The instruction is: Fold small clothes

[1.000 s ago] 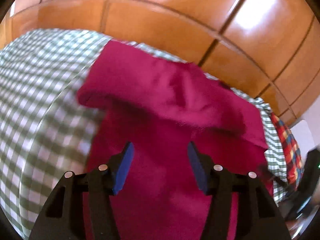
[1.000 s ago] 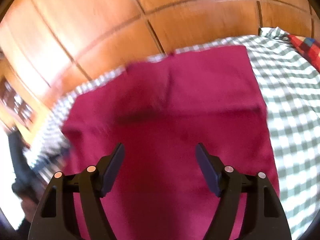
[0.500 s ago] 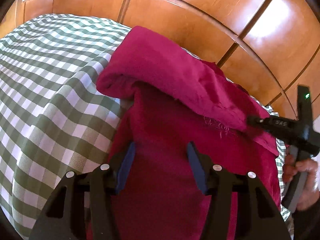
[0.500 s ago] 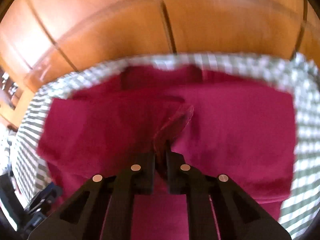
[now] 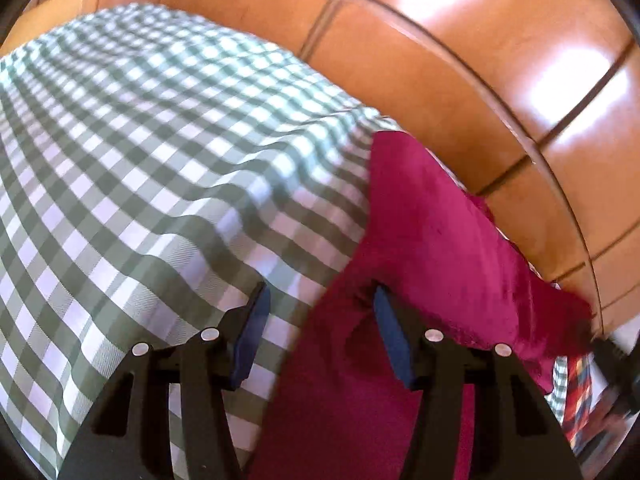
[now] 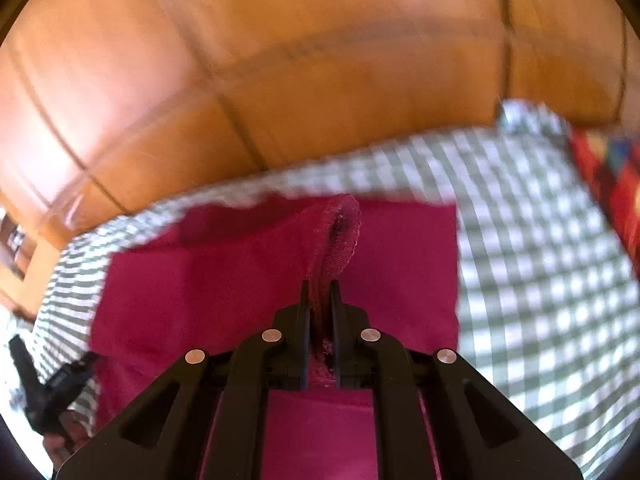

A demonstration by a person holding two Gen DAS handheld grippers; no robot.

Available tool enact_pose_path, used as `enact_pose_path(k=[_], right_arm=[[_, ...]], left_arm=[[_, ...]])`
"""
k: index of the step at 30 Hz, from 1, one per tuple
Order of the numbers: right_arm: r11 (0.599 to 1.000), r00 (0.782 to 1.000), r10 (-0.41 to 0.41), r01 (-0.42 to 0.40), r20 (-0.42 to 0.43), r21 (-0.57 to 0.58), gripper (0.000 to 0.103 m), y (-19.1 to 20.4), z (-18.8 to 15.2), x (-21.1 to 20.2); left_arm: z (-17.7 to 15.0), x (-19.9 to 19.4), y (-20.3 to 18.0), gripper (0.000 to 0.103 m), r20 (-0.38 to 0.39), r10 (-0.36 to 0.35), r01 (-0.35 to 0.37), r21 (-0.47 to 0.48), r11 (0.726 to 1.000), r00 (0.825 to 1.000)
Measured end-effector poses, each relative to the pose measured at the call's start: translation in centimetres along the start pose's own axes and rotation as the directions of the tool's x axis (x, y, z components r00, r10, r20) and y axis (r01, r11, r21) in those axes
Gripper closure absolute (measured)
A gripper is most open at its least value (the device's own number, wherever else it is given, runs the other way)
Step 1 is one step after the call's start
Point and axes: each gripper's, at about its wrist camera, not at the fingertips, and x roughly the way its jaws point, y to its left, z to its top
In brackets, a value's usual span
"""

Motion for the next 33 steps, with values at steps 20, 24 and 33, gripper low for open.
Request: enact_pose_path(k=[20,24,33], right_arm=[[0.992,0.994,0.077,-0.069,0.079,-0.104,0.062,1.6,-2.0,-4.5],[0.980,1.000,0.021,-0.021,0.000,-0.196,0.062,3.3,-4.0,-1.1],[0.978,0.999,0.032,-0.034,-0.010,-0.205,0.060,2.3,-4.5,-0.1]], left_arm=[[0.5,-5.3,-5.4,0.045,0.128,-0.002,-0.037,0.301,0.953,0.992],[0.2,-1.8,-8.2,0.045,0.060,0.004,-0.027,0.385,0.922,0.998],[-3.0,1.1,-8.3,0.045,-0.031,0.088,-0.063,0.473,0.879,0.996]])
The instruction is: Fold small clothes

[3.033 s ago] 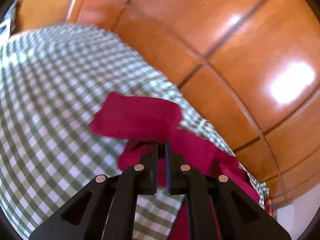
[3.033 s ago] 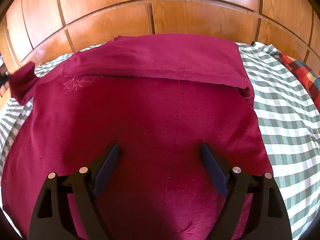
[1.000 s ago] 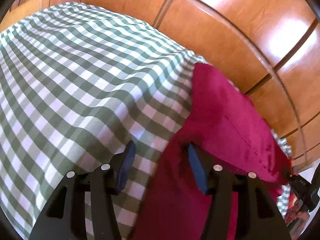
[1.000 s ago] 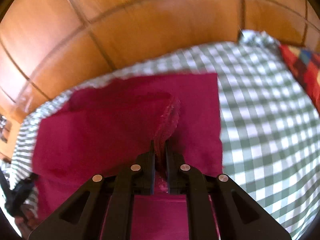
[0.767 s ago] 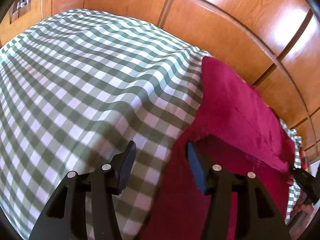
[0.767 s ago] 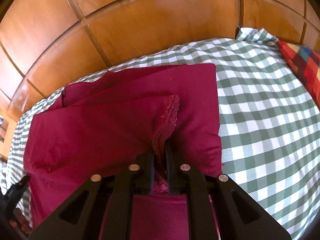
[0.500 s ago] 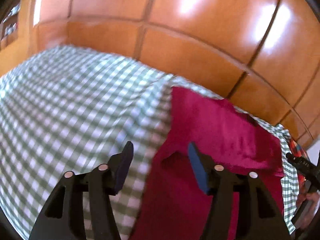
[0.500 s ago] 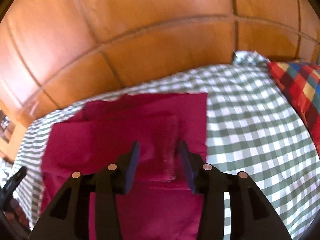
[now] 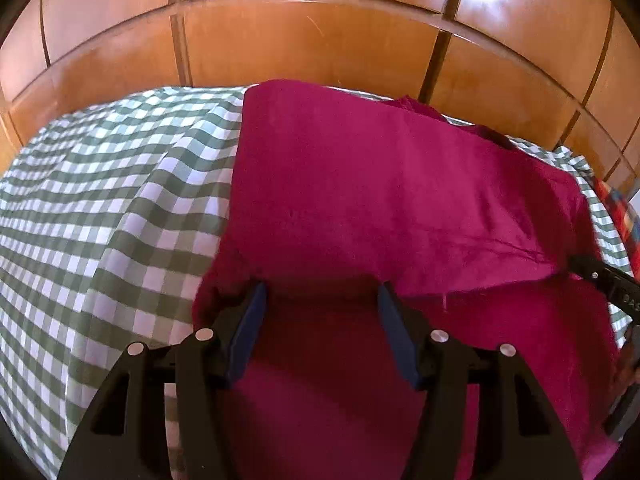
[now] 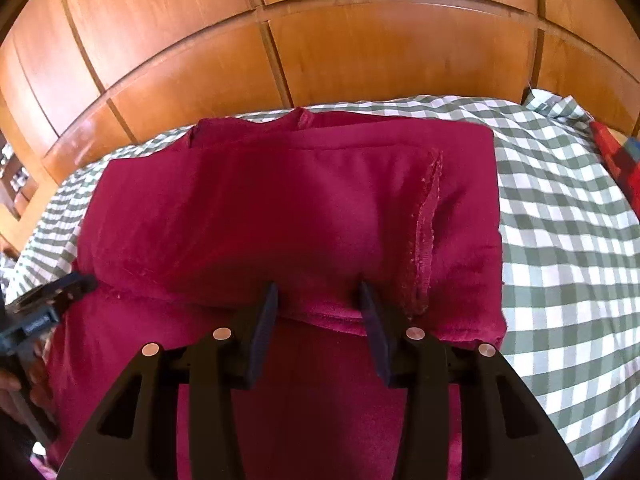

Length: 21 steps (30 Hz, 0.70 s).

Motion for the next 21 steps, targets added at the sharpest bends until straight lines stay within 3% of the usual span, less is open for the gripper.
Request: enact_pose_path(k=[5,9,15,16,18,19,21], right_arm=[[0.998,0.997,0.043,-0.045,0.060,0.034,0.060,0.0,2.5,-1.8],[0.999,0.998,0.018,-0.021,0.061,0.048,0.060,0.0,4.6,-0.7],[0.992,0.999,-0.050,0.050,-0.006,0.120,0.060,-2.5,6.3,3.8],[0.991,0.999,-0.044,0.046,-0.015,0.126,0.060,-2.8,6.1,4.4],[0.994,0.999,-0.049,0.048,0.014,0.094,0.060,-2.8,5.5,5.1],[0.995,0.998,-0.060,0.058,0.032,0.077,0.060,-2.6,5.1,5.2],[0.995,0.993,-0.090,0.088,0.070,0.039,0.060,-2.0,4.4,5.1]], left_arm=[[2.7,-3.5,2.1,0.045,0.123,-0.079,0.088,-0.068,0.994,0.989],[6.2,-3.4,3.1,0.046,0.153,-0.097,0.114,-0.106,0.988,0.983],[9.7,1.4,3.4,0.047,0.094,-0.054,0.068,-0.155,0.986,0.994],[9.8,2.7,3.6,0.047,0.069,-0.022,0.033,-0.163,0.986,0.997],[9.4,5.6,4.0,0.046,0.001,0.055,-0.054,-0.184,0.981,0.998],[8.7,6.7,4.5,0.045,-0.028,0.058,-0.062,-0.203,0.977,0.998],[7.8,7.2,5.1,0.043,0.008,0.033,-0.030,-0.223,0.974,0.999]])
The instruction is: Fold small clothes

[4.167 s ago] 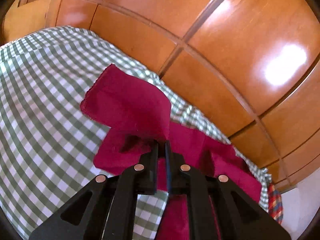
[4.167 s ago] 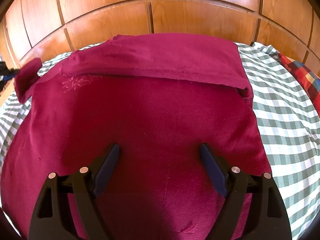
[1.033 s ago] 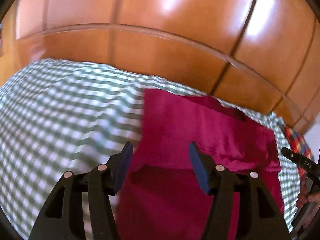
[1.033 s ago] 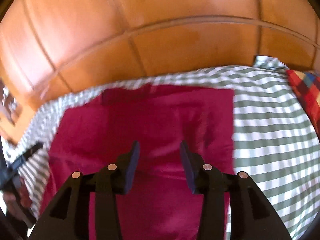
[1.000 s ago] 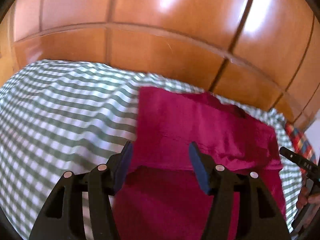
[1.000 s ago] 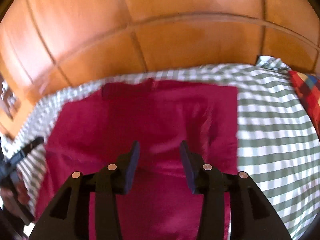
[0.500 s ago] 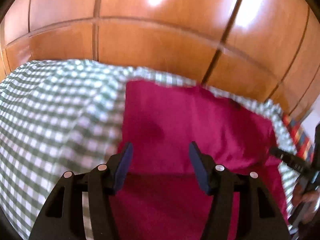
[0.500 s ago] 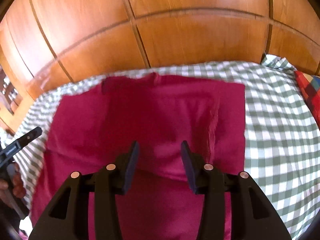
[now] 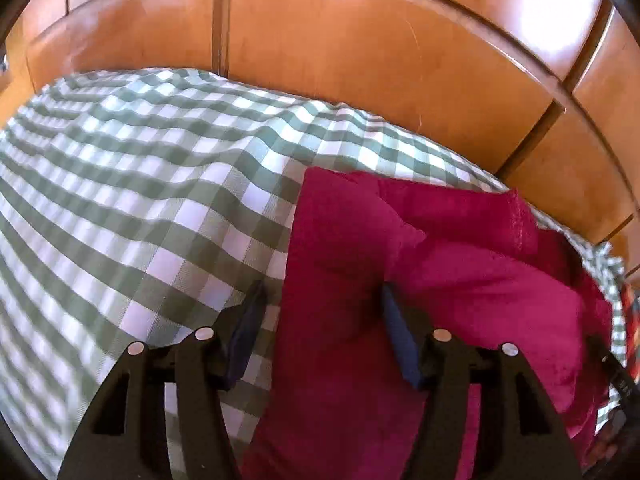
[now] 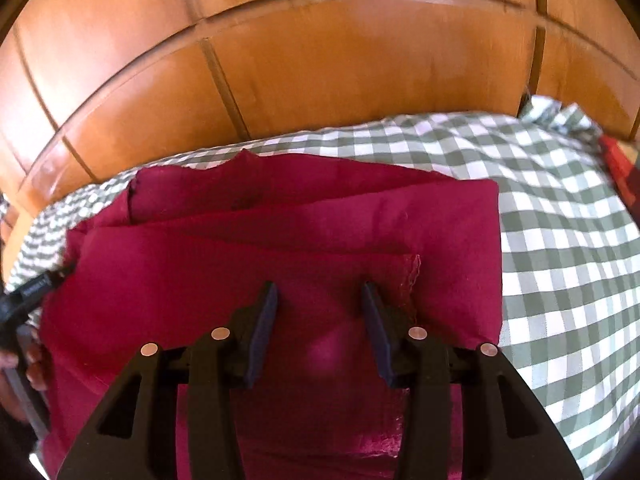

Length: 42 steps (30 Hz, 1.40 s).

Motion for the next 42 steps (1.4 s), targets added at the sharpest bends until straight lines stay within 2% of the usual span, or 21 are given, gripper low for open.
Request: enact_pose_path(k=[3,6,7,8,9,10,14,16,17,22,31,38,42], right_arm=[[1.000,1.000,-0.006,0.006,0.009,0.000,0.060,0.1,-0.1,-0.1],[1.000,1.000,-0.023,0.023,0.000,-0.008,0.058,0.4,0.3,-0.4],[1.000,1.000,-0.026,0.026,-0.004,-0.011,0.056,0.3,0.4,-0.5],[1.000,1.000,-0.026,0.026,-0.013,-0.008,0.049,0.6,0.4,-0.8],[1.000,1.000,-0.017,0.017,-0.020,0.002,0.038,0.7,0.3,-1.3],[1.000,1.000,-0.003,0.003,-0.024,0.016,0.034,0.7,0.2,-1.9],[1.000,1.000,-0.015,0.015,-0.013,0.006,0.031,0.7,-1.1,-4.3],[1.000,1.000,-0.018,0.018,-0.016,0.002,0.030,0.5,-2.0,-5.2],[1.000,1.000,-0.021,0.021,-0.020,0.005,0.026,0.2,-2.6,-5.7],[1.000,0.999,-0.015,0.016,-0.044,0.019,0.025,-1.1,-5.6,-7.6],[0.996,0.995,0.018,-0.010,-0.096,0.083,0.025,-3.7,-11.1,-10.3],[0.986,0.988,0.101,-0.085,-0.112,0.143,0.025,-5.4,-15.1,-13.0],[0.972,0.976,0.176,-0.152,-0.129,0.176,0.025,-5.8,-17.1,-14.7]], left_arm=[[-0.6,-0.9,-0.8,0.043,0.027,0.054,-0.055,0.045,0.997,0.998],[-1.0,-2.8,-1.0,0.045,0.045,0.084,-0.086,0.050,0.995,0.995],[-1.4,-4.0,-0.9,0.045,0.064,0.088,-0.092,0.050,0.995,0.994],[-1.7,-5.1,-0.7,0.044,0.080,0.089,-0.094,0.052,0.994,0.993],[-2.2,-6.0,-0.7,0.044,0.092,0.091,-0.096,0.056,0.994,0.992],[-2.9,-7.0,-0.6,0.044,0.100,0.094,-0.101,0.062,0.993,0.991],[-5.7,-10.4,-0.6,0.039,0.138,0.114,-0.130,0.118,0.984,0.984],[-7.0,-11.7,-0.3,0.039,0.136,0.098,-0.116,0.128,0.985,0.986],[-7.6,-12.1,-0.2,0.039,0.134,0.096,-0.113,0.127,0.985,0.986],[-10.6,-13.9,0.9,0.039,0.115,0.090,-0.105,0.132,0.986,0.989],[-14.0,-15.9,2.2,0.039,0.102,0.080,-0.093,0.131,0.987,0.992],[-16.2,-16.5,3.4,0.039,0.077,0.083,-0.094,0.139,0.986,0.993],[-17.2,-17.0,4.3,0.039,0.059,0.071,-0.078,0.127,0.989,0.996]])
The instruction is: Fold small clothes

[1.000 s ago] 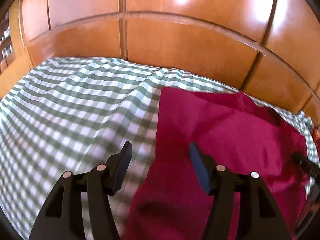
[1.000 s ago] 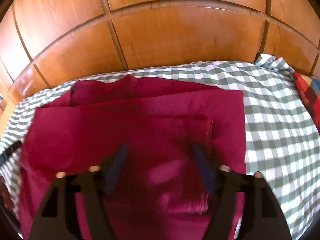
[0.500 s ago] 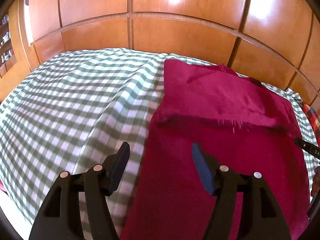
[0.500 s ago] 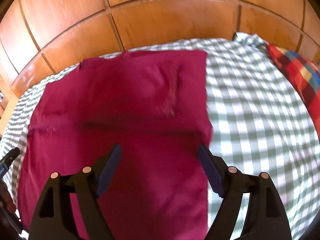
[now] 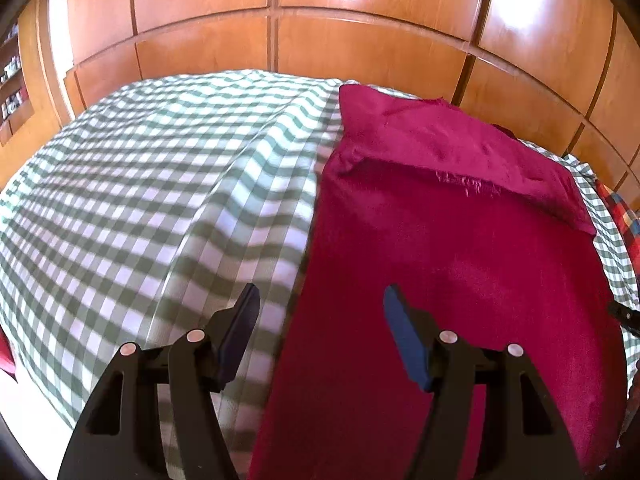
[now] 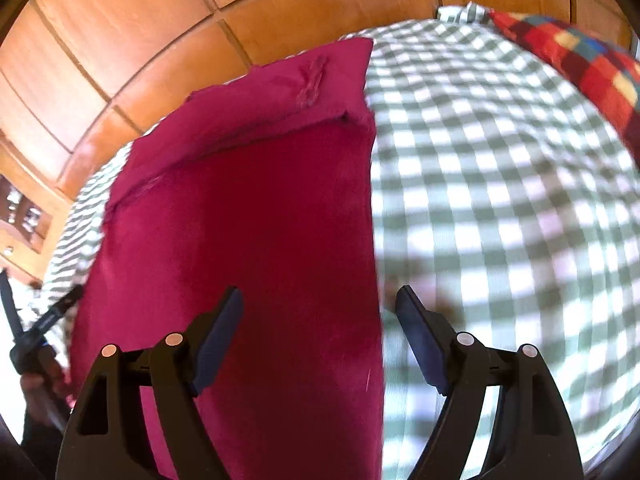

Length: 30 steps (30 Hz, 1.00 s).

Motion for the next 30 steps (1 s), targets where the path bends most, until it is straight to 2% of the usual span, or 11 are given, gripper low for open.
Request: enact_pose_path(k=[4,9,11,14,17,18,19,20,23,27,30], right_arm=[[0.999,0.998,0.046,-0.047,-0.050,-0.019,0.027,0.2,-2.7,-1.6],[0.997,0.992,0.079,-0.078,-0.097,0.013,0.046,-0.1,-5.7,-3.6],[0.996,0.989,0.085,-0.085,-0.118,0.009,0.050,-0.1,-6.8,-4.2],[0.995,0.983,0.096,-0.097,-0.154,0.002,0.051,0.2,-8.2,-4.8],[0.995,0.977,0.094,-0.100,-0.192,-0.020,0.057,0.9,-8.9,-4.6],[0.994,0.973,0.101,-0.108,-0.208,-0.024,0.064,1.2,-9.0,-4.2],[0.992,0.967,0.105,-0.117,-0.233,-0.037,0.066,1.6,-9.3,-3.9],[0.992,0.966,0.096,-0.112,-0.238,-0.055,0.069,2.0,-9.4,-3.7],[0.991,0.968,0.095,-0.115,-0.233,-0.074,0.087,3.2,-8.9,-3.4],[0.982,0.978,0.121,-0.142,-0.168,-0.122,0.092,5.0,-7.3,-5.3],[0.976,0.984,0.134,-0.151,-0.114,-0.155,0.092,6.2,-5.7,-6.2]], left_arm=[[-2.2,-1.0,0.7,0.040,-0.029,-0.040,0.040,-0.002,0.999,0.999],[-5.5,-3.2,1.7,0.047,-0.047,-0.086,0.087,0.017,0.996,0.995],[-6.6,-4.2,2.2,0.049,-0.055,-0.101,0.103,0.019,0.995,0.993],[-8.2,-5.3,2.6,0.051,-0.082,-0.119,0.121,0.023,0.992,0.990],[-9.5,-6.2,2.8,0.052,-0.106,-0.133,0.137,0.024,0.990,0.985],[-10.0,-6.4,2.8,0.057,-0.120,-0.138,0.144,0.037,0.989,0.983],[-10.3,-6.5,2.7,0.062,-0.128,-0.143,0.150,0.044,0.988,0.981],[-10.7,-6.5,2.7,0.071,-0.142,-0.150,0.158,0.046,0.986,0.979],[-11.2,-6.9,2.5,0.091,-0.138,-0.147,0.157,0.070,0.985,0.980],[-10.2,-8.4,2.3,0.095,-0.108,-0.192,0.200,0.068,0.977,0.976],[-8.5,-10.0,2.4,0.095,-0.067,-0.271,0.274,0.050,0.960,0.960]])
